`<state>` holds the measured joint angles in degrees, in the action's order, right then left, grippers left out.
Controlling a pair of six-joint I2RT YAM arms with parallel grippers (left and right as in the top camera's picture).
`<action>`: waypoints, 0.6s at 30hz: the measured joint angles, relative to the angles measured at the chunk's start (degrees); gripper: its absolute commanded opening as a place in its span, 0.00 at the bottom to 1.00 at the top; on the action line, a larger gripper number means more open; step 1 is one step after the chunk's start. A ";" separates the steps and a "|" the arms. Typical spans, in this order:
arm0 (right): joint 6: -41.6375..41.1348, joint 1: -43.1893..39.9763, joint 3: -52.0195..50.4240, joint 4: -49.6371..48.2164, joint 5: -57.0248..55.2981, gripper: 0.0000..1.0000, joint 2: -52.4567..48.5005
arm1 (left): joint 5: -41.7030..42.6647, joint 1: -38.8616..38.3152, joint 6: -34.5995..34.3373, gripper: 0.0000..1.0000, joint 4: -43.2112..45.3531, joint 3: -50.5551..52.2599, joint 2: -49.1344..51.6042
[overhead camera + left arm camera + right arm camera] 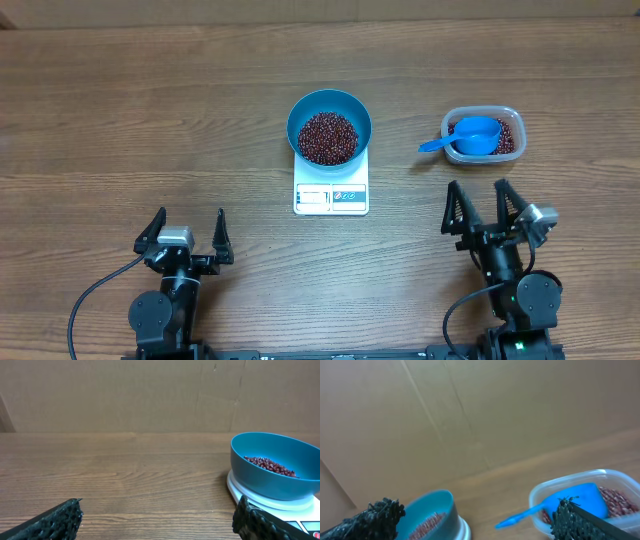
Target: Scoop item into bowl and weigh 150g on scale
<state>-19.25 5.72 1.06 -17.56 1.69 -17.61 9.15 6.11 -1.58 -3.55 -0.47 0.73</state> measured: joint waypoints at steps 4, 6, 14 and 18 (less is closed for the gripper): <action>3.26 0.00 0.00 9.73 -0.17 1.00 6.23 | 0.00 0.00 0.00 1.00 -0.02 0.00 0.00; 4.50 0.00 0.00 14.10 -0.46 1.00 9.16 | 0.00 0.00 0.00 1.00 0.02 0.00 0.00; 7.72 -2.05 0.00 22.38 -1.92 1.00 16.83 | 0.00 0.00 0.00 1.00 0.00 0.00 0.00; 9.57 -3.13 0.00 22.49 -2.05 1.00 16.83 | 0.00 0.00 0.00 1.00 -0.02 0.00 0.00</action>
<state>-9.67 2.59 1.06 4.93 -0.36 -0.78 9.15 6.11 -1.58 -3.57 -0.47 0.73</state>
